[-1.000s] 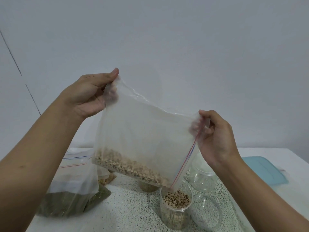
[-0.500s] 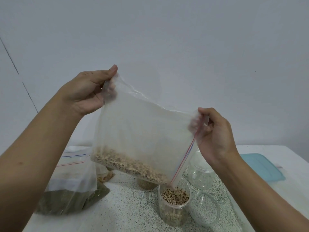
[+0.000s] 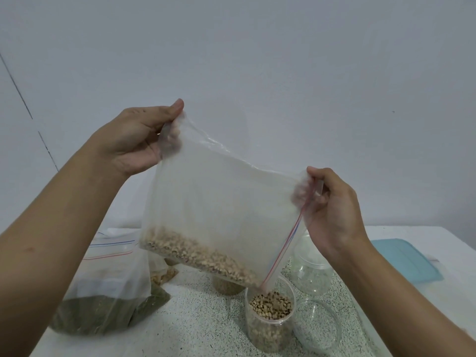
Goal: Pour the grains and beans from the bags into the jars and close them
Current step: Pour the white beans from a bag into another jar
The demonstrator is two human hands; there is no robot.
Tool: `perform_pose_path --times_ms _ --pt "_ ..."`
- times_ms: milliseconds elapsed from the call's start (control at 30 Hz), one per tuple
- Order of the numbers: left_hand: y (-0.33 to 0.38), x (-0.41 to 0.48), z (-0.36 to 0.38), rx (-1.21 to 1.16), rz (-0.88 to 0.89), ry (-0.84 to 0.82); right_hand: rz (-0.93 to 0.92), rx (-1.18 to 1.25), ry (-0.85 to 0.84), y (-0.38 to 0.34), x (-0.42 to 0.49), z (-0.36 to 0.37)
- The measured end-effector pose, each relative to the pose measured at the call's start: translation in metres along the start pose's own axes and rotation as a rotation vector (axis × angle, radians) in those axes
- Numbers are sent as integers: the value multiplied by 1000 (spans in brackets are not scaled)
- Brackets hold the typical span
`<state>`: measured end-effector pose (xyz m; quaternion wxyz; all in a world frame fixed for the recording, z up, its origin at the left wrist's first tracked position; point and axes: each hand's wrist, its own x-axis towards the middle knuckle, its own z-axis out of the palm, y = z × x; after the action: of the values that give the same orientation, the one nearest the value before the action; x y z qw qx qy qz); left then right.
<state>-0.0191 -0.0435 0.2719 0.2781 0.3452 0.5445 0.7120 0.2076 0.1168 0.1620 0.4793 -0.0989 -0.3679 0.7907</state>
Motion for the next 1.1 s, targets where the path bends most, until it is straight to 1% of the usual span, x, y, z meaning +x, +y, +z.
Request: perform_pose_path --times_ms 267,400,667,900,1100 --pt "1 -4 8 47 35 22 -63 -103 21 2 -3 -1" --pt "0 -6 11 96 76 59 -82 -145 34 2 -3 -1" --pt "-6 -12 16 255 273 177 -86 -199 53 4 -6 -2" --pt "-10 -15 13 258 299 177 -101 -240 62 5 -9 -3" --pt "-9 -15 11 315 347 170 -129 -286 53 6 -11 -1"
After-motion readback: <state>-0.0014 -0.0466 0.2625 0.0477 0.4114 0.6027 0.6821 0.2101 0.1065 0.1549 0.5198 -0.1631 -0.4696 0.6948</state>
